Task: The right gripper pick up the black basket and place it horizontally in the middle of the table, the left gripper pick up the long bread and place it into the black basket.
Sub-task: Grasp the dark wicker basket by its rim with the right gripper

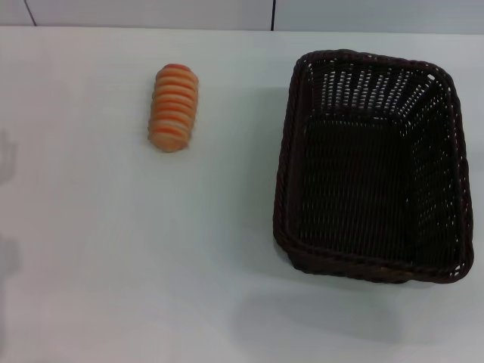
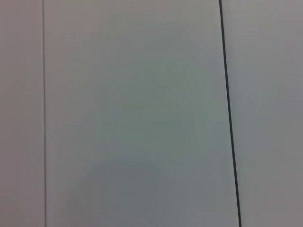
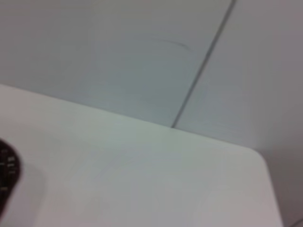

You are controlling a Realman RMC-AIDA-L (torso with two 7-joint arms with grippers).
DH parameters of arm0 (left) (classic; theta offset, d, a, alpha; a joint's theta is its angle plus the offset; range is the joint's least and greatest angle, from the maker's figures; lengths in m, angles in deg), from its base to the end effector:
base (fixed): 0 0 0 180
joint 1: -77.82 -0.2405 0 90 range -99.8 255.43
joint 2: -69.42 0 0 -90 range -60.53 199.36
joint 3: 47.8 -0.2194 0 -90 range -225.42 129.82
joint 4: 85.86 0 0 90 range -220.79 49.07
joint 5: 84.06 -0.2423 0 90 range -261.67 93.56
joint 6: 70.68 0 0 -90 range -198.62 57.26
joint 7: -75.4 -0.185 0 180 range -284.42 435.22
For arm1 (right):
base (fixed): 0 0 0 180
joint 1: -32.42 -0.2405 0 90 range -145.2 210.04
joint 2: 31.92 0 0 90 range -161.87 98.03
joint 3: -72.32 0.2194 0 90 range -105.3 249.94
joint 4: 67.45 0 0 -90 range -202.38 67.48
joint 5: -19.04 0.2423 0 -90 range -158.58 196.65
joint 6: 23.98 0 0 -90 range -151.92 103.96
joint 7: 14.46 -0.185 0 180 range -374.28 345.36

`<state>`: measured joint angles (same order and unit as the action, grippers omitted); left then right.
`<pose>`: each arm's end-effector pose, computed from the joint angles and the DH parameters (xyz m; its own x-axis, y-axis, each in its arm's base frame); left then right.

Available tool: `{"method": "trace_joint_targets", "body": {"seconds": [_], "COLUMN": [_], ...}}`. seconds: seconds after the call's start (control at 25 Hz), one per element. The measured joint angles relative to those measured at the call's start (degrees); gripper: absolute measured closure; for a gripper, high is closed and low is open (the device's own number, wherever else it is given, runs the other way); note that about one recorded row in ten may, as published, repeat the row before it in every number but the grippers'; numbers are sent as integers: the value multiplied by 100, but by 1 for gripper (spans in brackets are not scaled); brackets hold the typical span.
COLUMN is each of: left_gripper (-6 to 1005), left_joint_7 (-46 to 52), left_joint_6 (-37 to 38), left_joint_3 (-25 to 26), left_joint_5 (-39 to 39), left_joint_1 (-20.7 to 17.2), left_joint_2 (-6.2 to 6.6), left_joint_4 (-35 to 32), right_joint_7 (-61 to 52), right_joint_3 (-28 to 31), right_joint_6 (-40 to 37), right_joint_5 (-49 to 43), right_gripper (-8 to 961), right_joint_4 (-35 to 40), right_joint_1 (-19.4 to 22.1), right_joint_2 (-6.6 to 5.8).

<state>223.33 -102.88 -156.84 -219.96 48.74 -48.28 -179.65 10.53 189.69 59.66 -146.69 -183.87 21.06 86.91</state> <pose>-0.2605 0.3061 0.1274 0.7623 -0.0827 0.6419 0.6340 0.2950 -0.7149 0.2153 0.3495 0.2056 0.6651 -0.6963 -0.2698 -0.4500 -0.0855 -0.8889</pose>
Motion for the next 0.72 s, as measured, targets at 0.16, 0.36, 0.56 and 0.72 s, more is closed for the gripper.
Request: {"method": "trace_joint_targets", "body": {"seconds": [0.16,0.36,0.56,0.72], "left_gripper": [187,187,187,187], "left_joint_7": [48,55,68,74], "left_joint_6": [9,29,30,30], "left_joint_3": [38,11,-27,-52], "left_joint_5": [-153,-179,-192,-193], "left_joint_1": [-2,31,65,66], "left_joint_2": [3,6,26,57], "left_joint_4": [-29,-10,32,27], "right_joint_7": [-246,-675,-1226,-1767], "right_joint_3": [-139,-490,-927,-1494], "right_joint_6": [829,1309,1304,1282], "right_joint_5": [-130,-149,-159,-162], "right_gripper": [368,367,367,367], "right_joint_4": [19,67,387,601], "right_joint_1": [-761,-1217,-1360,-1400], "right_joint_2": [-62,-109,-31,-111]}}
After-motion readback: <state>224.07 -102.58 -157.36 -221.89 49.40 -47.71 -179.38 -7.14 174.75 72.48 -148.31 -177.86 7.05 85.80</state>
